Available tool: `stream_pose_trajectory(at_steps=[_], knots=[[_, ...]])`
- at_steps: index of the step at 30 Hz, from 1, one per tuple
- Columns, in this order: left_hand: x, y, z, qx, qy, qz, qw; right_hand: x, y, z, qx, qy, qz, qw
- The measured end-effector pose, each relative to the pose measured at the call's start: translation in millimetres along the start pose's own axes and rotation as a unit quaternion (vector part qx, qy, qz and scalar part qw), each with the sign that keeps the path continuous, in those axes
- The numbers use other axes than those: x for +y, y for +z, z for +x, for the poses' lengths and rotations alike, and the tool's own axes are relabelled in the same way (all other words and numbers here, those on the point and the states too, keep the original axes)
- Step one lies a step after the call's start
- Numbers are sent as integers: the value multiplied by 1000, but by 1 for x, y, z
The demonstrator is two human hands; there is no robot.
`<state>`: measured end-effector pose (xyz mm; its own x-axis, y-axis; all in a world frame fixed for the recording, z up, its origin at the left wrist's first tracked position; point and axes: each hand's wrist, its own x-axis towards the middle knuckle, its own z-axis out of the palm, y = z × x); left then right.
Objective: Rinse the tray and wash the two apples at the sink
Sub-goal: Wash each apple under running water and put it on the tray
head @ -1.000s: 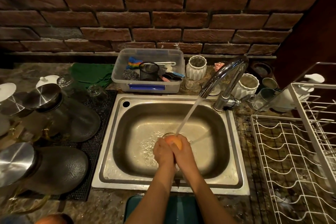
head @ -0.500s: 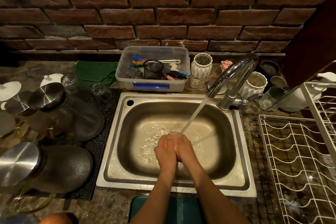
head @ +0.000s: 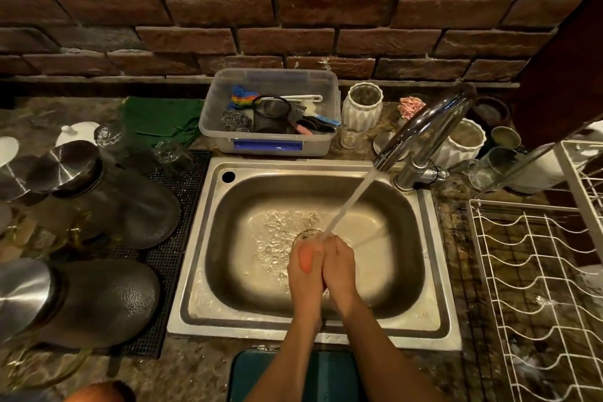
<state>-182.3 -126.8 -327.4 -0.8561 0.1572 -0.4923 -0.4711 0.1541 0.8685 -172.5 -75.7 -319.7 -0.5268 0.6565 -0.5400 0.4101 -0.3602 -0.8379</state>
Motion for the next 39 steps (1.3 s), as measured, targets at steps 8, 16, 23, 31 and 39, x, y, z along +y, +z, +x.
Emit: stream_pose_trajectory(at_steps=[8, 16, 23, 31, 39], knots=[[3, 10, 5, 122, -84, -15, 989, 6, -7, -3, -67, -40, -58, 995], [6, -6, 6, 20, -88, 48, 995, -4, -4, 6, -41, -38, -69, 996], [3, -8, 9, -83, 25, 54, 995, -10, -9, 6, 6, 36, 18, 999], [10, 8, 10, 86, -52, 33, 994, 8, -20, -2, -123, -20, -13, 992], [4, -9, 1, -30, -40, 29, 998, 1, -7, 3, -13, 87, -82, 993]])
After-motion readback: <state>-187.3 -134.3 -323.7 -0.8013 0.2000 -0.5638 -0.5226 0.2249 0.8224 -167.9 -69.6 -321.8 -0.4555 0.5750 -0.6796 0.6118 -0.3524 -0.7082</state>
